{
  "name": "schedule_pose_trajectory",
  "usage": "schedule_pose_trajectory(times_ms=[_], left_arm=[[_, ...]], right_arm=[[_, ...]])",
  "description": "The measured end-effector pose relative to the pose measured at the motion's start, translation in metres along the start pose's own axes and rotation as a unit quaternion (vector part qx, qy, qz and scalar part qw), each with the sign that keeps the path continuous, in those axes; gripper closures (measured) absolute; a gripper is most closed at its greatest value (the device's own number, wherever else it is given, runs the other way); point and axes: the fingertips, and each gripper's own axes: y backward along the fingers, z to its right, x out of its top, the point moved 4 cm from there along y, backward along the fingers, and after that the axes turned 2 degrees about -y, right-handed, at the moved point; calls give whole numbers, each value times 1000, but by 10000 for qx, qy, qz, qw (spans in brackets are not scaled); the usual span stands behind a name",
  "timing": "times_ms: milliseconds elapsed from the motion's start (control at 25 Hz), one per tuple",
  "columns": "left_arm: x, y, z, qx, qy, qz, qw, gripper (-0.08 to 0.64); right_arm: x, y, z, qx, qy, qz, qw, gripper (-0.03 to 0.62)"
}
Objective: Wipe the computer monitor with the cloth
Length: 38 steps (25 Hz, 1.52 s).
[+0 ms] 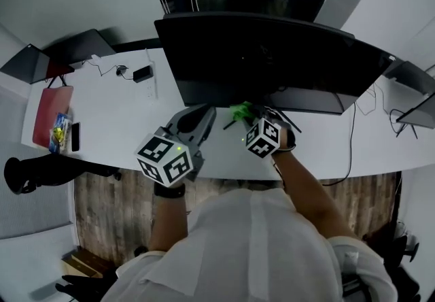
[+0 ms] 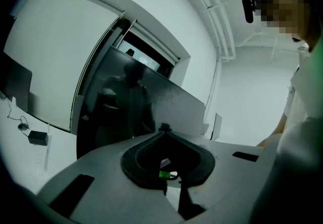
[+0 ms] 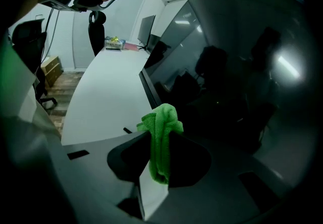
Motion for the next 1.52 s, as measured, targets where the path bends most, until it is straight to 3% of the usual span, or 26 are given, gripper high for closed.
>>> schedule_pose_trajectory(times_ms=[680,1520], left_arm=[[-6,-113,75,-881,-124,-395,9952,543],[-27,-233,155,-1331,16,-524,9897,543]], right_arm=[[-124,60,60,-479,-845,-401,9945,518],[-266,113,120,-603,-1347,-992,9841,518]])
